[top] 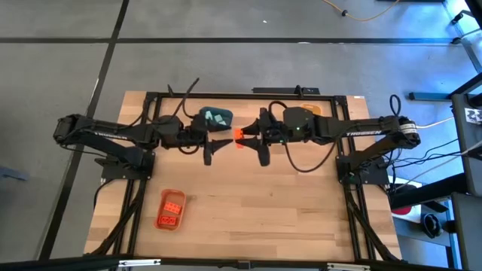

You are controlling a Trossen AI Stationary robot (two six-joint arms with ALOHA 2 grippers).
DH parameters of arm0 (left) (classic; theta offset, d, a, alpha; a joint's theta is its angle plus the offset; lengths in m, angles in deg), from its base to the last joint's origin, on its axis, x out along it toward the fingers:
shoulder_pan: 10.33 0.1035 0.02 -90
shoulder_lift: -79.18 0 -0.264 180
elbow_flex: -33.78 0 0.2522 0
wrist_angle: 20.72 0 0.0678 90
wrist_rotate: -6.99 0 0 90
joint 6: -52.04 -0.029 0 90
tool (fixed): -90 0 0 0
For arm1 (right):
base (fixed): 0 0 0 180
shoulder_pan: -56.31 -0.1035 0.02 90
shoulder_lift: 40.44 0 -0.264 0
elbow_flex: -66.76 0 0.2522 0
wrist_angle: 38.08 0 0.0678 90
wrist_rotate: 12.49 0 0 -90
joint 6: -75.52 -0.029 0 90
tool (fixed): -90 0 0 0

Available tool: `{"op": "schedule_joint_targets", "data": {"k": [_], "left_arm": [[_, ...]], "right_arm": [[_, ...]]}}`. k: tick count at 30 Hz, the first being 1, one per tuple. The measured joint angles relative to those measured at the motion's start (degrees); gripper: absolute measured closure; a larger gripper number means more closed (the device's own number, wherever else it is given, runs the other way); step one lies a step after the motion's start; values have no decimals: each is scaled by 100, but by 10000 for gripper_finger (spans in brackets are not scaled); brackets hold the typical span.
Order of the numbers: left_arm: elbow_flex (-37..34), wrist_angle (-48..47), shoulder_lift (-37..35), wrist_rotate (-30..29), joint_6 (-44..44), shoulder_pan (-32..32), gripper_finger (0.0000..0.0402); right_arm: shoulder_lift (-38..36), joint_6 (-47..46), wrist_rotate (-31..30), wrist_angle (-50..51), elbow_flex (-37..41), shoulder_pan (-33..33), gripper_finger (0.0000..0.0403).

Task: Sort & place blocks by color
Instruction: Put the orange game piece into the orange bin

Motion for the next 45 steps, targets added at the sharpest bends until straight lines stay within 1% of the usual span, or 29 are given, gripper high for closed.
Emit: {"op": "schedule_joint_targets", "data": {"k": [6, 15, 22, 25, 29, 31, 34, 37, 45], "left_arm": [[0, 133, 50, 613, 109, -2, 184], [0, 460, 335, 636, 407, 40, 184], [0, 1050, 694, 638, 465, 50, 184], [0, 1101, 706, 667, 469, 50, 184], [0, 1250, 706, 899, 481, 50, 184], [0, 1422, 704, 1071, 490, 50, 184], [0, 1519, 702, 1230, 492, 50, 184], [0, 1533, 702, 1265, 505, 50, 184], [0, 1464, 702, 1298, 638, 50, 186]], "right_arm": [[11, 124, -44, 135, 0, 4, 261], [11, 137, -42, -77, 2, 9, 261], [11, 121, -38, -159, 2, 11, 261], [13, 113, -35, -199, 2, 4, 261], [15, 108, 160, -375, 3, 0, 261], [15, 100, 260, -615, 4, 0, 261], [14, 98, 284, -849, 4, 0, 261], [63, 65, 417, -986, 4, 0, 261], [245, -25, 430, -1043, 7, 0, 261]]}}
